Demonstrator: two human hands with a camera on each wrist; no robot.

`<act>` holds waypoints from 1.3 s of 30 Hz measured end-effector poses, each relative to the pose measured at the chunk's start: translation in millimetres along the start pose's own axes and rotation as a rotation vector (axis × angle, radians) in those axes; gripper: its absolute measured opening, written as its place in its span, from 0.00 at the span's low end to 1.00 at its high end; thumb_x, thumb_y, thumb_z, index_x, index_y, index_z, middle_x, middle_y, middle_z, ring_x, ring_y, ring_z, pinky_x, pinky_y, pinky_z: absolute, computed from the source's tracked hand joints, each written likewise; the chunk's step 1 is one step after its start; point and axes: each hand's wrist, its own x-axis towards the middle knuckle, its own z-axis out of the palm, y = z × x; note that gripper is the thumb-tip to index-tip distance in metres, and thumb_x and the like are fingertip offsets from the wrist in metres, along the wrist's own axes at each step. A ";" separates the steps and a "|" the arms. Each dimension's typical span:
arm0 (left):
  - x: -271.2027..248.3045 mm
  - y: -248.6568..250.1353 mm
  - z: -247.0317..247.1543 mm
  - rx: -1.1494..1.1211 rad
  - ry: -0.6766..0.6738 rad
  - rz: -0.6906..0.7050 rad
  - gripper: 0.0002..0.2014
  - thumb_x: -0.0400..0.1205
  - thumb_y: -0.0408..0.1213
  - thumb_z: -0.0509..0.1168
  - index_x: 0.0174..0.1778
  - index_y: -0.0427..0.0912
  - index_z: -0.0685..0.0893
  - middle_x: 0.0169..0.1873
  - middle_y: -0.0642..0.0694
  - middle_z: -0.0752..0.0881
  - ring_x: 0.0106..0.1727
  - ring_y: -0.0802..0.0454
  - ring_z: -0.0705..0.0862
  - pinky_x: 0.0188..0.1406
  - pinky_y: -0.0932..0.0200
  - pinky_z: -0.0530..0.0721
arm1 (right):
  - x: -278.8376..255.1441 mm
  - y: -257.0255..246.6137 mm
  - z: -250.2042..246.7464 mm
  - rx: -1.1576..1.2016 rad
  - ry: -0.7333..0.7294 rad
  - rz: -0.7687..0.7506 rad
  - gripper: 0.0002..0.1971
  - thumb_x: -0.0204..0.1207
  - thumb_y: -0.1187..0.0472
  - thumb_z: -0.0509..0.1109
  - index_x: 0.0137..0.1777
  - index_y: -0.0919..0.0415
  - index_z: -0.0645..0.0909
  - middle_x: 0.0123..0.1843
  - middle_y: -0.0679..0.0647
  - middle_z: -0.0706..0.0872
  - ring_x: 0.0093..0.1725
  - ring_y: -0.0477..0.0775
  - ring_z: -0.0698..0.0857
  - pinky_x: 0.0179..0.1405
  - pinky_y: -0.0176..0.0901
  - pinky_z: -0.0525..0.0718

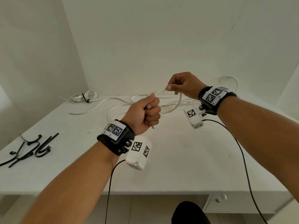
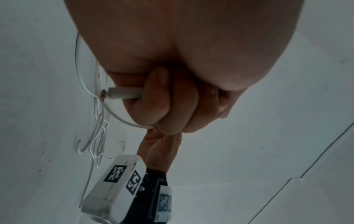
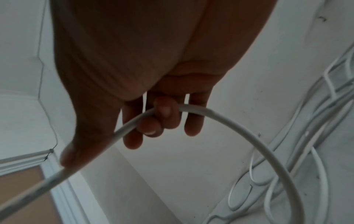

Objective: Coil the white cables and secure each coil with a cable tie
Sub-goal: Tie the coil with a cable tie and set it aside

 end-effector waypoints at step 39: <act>97.1 -34.7 -17.8 1.158 0.271 0.099 0.24 0.90 0.45 0.54 0.26 0.44 0.70 0.27 0.50 0.74 0.29 0.54 0.72 0.34 0.59 0.71 | -60.3 9.3 33.3 -0.503 -0.144 0.011 0.06 0.78 0.59 0.72 0.43 0.59 0.89 0.31 0.45 0.84 0.31 0.44 0.78 0.33 0.27 0.73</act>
